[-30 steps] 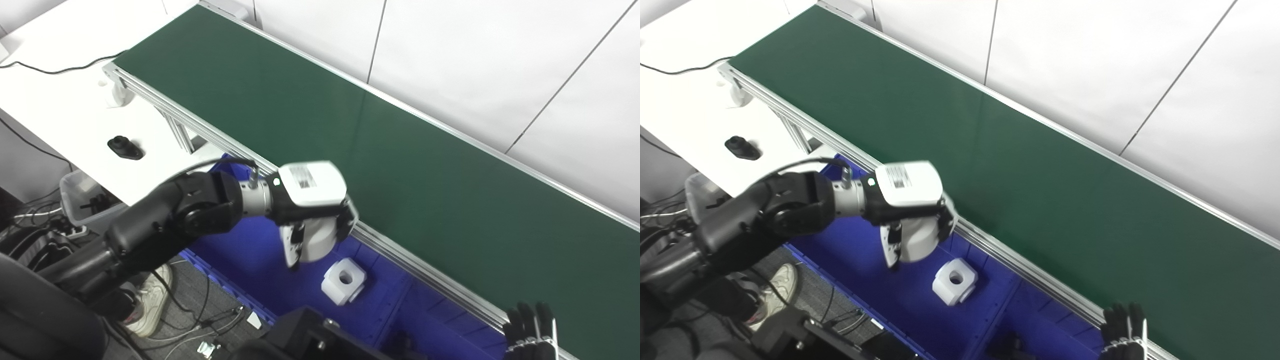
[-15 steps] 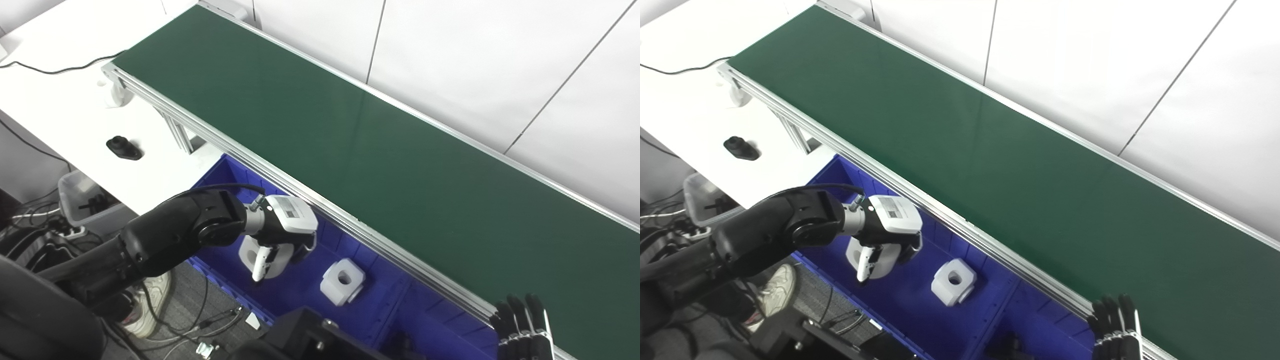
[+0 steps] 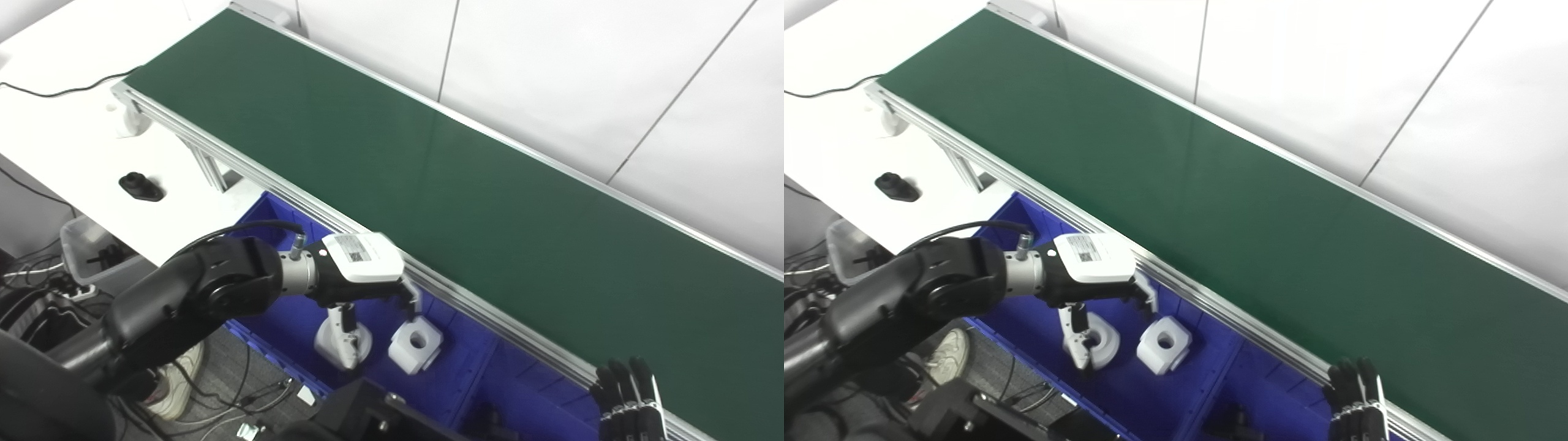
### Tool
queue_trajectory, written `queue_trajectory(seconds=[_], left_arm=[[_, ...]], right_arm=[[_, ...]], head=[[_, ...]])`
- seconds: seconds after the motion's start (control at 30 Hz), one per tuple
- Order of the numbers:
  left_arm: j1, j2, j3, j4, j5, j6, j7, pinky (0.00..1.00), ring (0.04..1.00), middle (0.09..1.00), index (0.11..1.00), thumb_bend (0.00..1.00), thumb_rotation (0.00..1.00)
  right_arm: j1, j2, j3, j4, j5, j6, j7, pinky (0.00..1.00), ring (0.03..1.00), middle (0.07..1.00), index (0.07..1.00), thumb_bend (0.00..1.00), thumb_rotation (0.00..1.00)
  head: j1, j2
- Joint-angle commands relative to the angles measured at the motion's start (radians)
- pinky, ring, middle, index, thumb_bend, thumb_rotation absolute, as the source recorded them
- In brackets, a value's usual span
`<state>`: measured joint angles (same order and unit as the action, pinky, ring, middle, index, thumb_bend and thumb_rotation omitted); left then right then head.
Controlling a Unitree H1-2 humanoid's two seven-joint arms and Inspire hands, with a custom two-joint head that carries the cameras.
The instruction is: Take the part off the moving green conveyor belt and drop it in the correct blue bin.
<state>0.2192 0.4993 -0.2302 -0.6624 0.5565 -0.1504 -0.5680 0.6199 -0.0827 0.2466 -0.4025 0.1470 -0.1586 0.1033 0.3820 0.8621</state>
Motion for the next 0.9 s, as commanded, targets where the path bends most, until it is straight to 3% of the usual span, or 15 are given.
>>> queue_trajectory(seconds=[0.0, 0.03, 0.07, 0.1, 0.13, 0.17, 0.2, 0.23, 0.27, 0.3, 0.37, 0.47, 0.5, 0.63, 0.87], left_arm=[[0.033, -0.078, 0.032, -0.089, -0.24, 0.003, 0.126, 0.4, 0.488, 0.558, 0.554, 0.78, 0.32], [0.049, -0.107, 0.04, -0.104, -0.312, 0.001, 0.156, 0.39, 0.467, 0.532, 0.531, 0.79, 0.25], [0.068, -0.133, 0.048, -0.116, -0.376, -0.002, 0.182, 0.38, 0.456, 0.518, 0.519, 0.8, 0.22], [0.087, -0.165, 0.052, -0.132, -0.431, -0.002, 0.208, 0.38, 0.453, 0.512, 0.518, 0.78, 0.21], [0.116, -0.219, 0.044, -0.15, -0.491, 0.003, 0.245, 0.38, 0.451, 0.508, 0.522, 0.76, 0.23], [0.136, -0.259, 0.038, -0.162, -0.534, 0.008, 0.27, 0.38, 0.46, 0.51, 0.529, 0.73, 0.27], [0.156, -0.295, 0.035, -0.164, -0.578, 0.003, 0.295, 0.38, 0.463, 0.51, 0.531, 0.73, 0.28], [0.167, -0.316, 0.035, -0.164, -0.605, -0.002, 0.309, 0.38, 0.469, 0.517, 0.536, 0.71, 0.29], [0.19, -0.375, 0.04, -0.111, -0.576, -0.073, 0.345, 0.4, 0.502, 0.556, 0.57, 0.63, 0.41], [0.207, -0.419, 0.045, -0.072, -0.552, -0.128, 0.37, 0.4, 0.497, 0.557, 0.574, 0.65, 0.47], [0.237, -0.466, 0.058, 0.07, -0.508, -0.247, 0.402, 0.48, 0.565, 0.628, 0.648, 0.69, 0.53], [0.248, -0.453, 0.06, 0.261, -0.509, -0.309, 0.403, 0.68, 0.736, 0.778, 0.794, 0.72, 0.54], [0.239, -0.433, 0.062, 0.317, -0.502, -0.316, 0.402, 0.75, 0.81, 0.845, 0.855, 0.69, 0.57], [0.211, -0.338, 0.061, 0.467, -0.445, -0.319, 0.389, 0.92, 0.97, 0.988, 0.99, 0.71, 0.71], [0.17, -0.227, 0.02, 0.555, -0.428, -0.318, 0.371, 0.97, 0.995, 1.0, 1.0, 0.7, 0.69]], right_arm=[[0.012, 0.015, 0.007, -0.017, -0.019, -0.022, 0.005, 0.91, 0.914, 0.912, 0.946, 0.87, 0.9], [0.013, 0.019, 0.011, -0.017, -0.028, -0.022, 0.002, 0.9, 0.908, 0.906, 0.942, 0.87, 0.91], [0.015, 0.027, 0.017, -0.017, -0.041, -0.022, -0.001, 0.89, 0.905, 0.904, 0.94, 0.88, 0.91], [0.017, 0.032, 0.023, -0.016, -0.052, -0.023, -0.003, 0.89, 0.9, 0.899, 0.938, 0.88, 0.91], [0.018, 0.041, 0.033, -0.011, -0.071, -0.027, -0.006, 0.88, 0.897, 0.898, 0.938, 0.88, 0.91], [0.018, 0.046, 0.04, -0.007, -0.085, -0.031, -0.008, 0.87, 0.89, 0.893, 0.937, 0.88, 0.91], [0.019, 0.056, 0.051, -0.004, -0.101, -0.032, -0.012, 0.87, 0.887, 0.892, 0.937, 0.87, 0.91], [0.019, 0.063, 0.058, -0.002, -0.112, -0.032, -0.016, 0.87, 0.887, 0.891, 0.937, 0.87, 0.91], [0.02, 0.077, 0.073, 0.005, -0.128, -0.032, -0.021, 0.87, 0.889, 0.89, 0.935, 0.87, 0.91], [0.021, 0.087, 0.083, 0.009, -0.14, -0.033, -0.024, 0.88, 0.895, 0.893, 0.933, 0.86, 0.9], [0.022, 0.119, 0.109, 0.026, -0.189, -0.038, -0.039, 0.88, 0.895, 0.893, 0.932, 0.85, 0.9], [0.019, 0.161, 0.14, 0.059, -0.235, -0.051, -0.058, 0.88, 0.904, 0.894, 0.929, 0.84, 0.9], [0.016, 0.175, 0.151, 0.076, -0.25, -0.06, -0.068, 0.89, 0.908, 0.894, 0.929, 0.83, 0.9], [0.006, 0.218, 0.186, 0.128, -0.295, -0.083, -0.111, 0.91, 0.918, 0.899, 0.935, 0.81, 0.9], [-0.02, 0.267, 0.234, 0.169, -0.344, -0.071, -0.176, 0.94, 0.933, 0.916, 0.952, 0.79, 0.9]], head=[[-0.052, 0.01], [-0.062, 0.011], [-0.132, 0.019], [-0.145, 0.02], [-0.227, 0.025], [-0.227, 0.025], [-0.312, 0.028], [-0.312, 0.028], [-0.407, 0.022], [-0.407, 0.022], [-0.521, 0.01], [-0.619, -0.006], [-0.679, -0.015], [-0.785, -0.027], [-0.906, -0.004]])
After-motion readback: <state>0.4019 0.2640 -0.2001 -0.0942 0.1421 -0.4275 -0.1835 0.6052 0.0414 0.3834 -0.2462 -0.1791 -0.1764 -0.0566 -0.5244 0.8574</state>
